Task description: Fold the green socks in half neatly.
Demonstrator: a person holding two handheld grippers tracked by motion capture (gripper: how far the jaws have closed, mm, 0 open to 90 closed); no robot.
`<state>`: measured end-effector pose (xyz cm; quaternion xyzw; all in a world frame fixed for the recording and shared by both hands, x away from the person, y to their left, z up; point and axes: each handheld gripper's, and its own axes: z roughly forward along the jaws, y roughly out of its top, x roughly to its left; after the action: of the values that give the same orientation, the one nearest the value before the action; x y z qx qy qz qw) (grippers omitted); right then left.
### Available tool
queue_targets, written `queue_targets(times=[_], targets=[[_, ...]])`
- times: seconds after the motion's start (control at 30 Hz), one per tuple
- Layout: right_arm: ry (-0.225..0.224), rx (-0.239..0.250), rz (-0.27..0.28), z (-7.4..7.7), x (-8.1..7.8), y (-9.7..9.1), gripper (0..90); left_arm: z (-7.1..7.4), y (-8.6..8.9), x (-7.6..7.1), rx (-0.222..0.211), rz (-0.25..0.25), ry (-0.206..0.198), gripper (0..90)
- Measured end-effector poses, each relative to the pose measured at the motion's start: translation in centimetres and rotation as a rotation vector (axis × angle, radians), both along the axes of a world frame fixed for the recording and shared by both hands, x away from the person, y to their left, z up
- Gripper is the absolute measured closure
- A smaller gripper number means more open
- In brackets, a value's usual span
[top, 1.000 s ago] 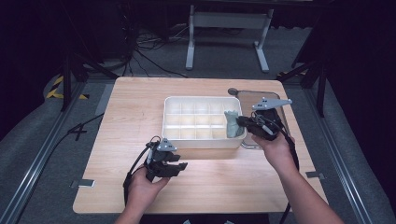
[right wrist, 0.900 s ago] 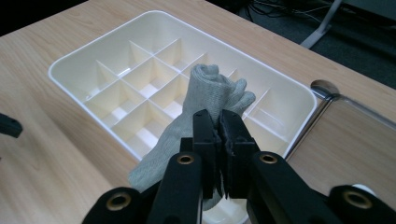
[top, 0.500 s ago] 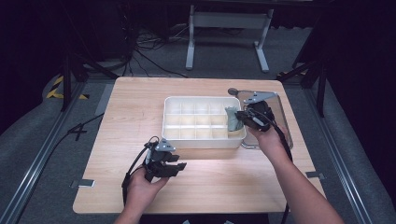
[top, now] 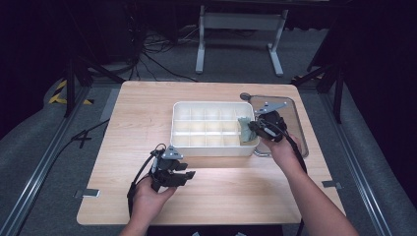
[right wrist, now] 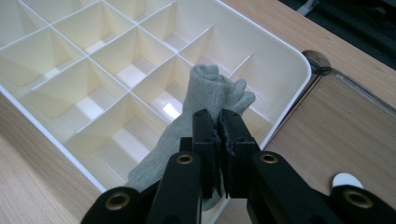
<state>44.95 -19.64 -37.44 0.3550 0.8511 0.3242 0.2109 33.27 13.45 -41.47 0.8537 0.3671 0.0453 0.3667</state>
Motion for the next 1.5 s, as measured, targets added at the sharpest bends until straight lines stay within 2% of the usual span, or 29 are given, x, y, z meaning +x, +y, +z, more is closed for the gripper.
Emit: queue_targets(times=[0.23,0.37,0.47,0.57,0.77,0.8,0.87,1.03,1.07,1.13,1.27,1.43,1.5], targets=[[0.047,-0.033,0.001,-1.2,0.0,0.0,85.7,0.0,0.0,0.1,0.007,-0.006,-0.002,57.3],[0.077,-0.03,0.001,-1.6,-0.1,0.1,85.6,-0.1,0.0,0.1,0.007,-0.007,0.002,57.3],[0.11,-0.021,-0.02,-2.0,-0.1,0.0,85.7,-0.1,-0.1,0.1,0.005,-0.007,0.003,57.3],[0.119,-0.014,-0.022,-2.1,-0.2,0.0,85.8,-0.1,-0.1,0.0,0.013,-0.008,0.007,57.3],[0.146,-0.057,0.016,-2.5,-0.5,0.9,86.2,-0.2,-0.2,0.1,0.011,-0.008,0.006,57.3],[0.162,-0.074,0.028,-2.9,-0.6,1.3,86.3,-0.2,-0.2,0.1,0.011,-0.009,0.006,57.2],[0.163,-0.077,0.027,-2.9,-0.7,1.6,86.4,-0.2,-0.2,0.1,0.012,-0.008,0.008,57.2],[0.198,-0.07,0.011,-3.0,-0.4,1.5,86.5,-0.2,-0.3,0.1,0.012,-0.012,0.008,57.2],[0.221,-0.062,0.0,-3.1,-0.2,1.4,86.7,-0.2,-0.3,0.1,0.013,-0.012,0.008,57.3],[0.232,-0.062,-0.003,-3.2,0.0,1.3,86.7,-0.3,-0.2,0.1,0.012,-0.012,0.008,57.3],[0.286,-0.078,-0.032,-3.5,0.6,1.1,86.9,-0.3,-0.3,0.0,0.014,-0.012,0.012,57.3],[0.304,-0.079,-0.044,-3.3,0.7,1.0,86.1,-0.3,-0.2,0.0,0.009,-0.01,0.014,57.3],[0.318,-0.059,-0.049,-3.0,0.5,0.7,84.8,-0.3,-0.2,0.1,0.003,-0.01,0.016,57.2]])
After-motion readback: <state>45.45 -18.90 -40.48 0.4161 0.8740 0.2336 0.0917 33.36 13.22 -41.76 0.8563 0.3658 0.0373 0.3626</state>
